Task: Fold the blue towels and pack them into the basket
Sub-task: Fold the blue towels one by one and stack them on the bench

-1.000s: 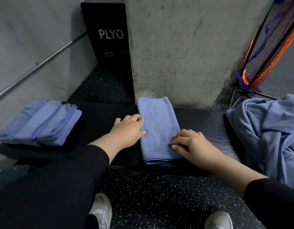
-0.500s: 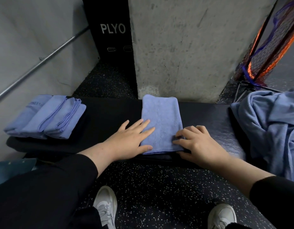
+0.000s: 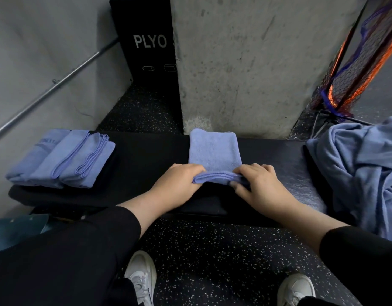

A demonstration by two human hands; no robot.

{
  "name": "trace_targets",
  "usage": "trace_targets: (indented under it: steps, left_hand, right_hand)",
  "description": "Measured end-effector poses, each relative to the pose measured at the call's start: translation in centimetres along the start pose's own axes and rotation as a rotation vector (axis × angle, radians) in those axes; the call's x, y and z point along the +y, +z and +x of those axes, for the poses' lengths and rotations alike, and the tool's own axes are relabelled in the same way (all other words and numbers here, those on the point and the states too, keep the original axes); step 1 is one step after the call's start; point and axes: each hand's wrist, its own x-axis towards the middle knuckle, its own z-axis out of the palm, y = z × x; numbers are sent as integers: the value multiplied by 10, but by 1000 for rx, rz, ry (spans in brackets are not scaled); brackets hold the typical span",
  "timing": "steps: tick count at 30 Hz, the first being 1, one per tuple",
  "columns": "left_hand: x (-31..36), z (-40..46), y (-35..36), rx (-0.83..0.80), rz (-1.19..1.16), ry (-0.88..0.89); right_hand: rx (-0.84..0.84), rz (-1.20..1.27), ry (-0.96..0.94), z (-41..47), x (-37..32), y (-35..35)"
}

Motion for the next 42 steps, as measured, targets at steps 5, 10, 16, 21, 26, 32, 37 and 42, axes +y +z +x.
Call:
trace_targets:
  steps: [5,10,16,21,26,32,37,42]
  left_hand:
    - [3,-2,-18,-110,-97,-86]
    - [5,-7,-34,-116,-250,-172]
    - [11,-23,-43,-292,-496,-303]
    - [14,-18,-43,-146,-302,-291]
    - [9,5,-37,-66,-192,-373]
    - [-4,38,-27,44,-135,-456]
    - [-15,49,-18,12,50,-495]
    - [-16,42,-20,245,242,-160]
  right_hand:
    - [-57,-129,-40,-2,-3,2]
    - [-151,137,68,-2,-13,-18]
    - [-353,341,164,-11,-15,-40]
    - [-235,397,232,-10,-14,-35]
    - [-175,288,313,18,-11,-26]
    - [-111,198,412,53,-6,-16]
    - [-138,71,473,64,6,-2]
    - [177,-14,407,60,7,2]
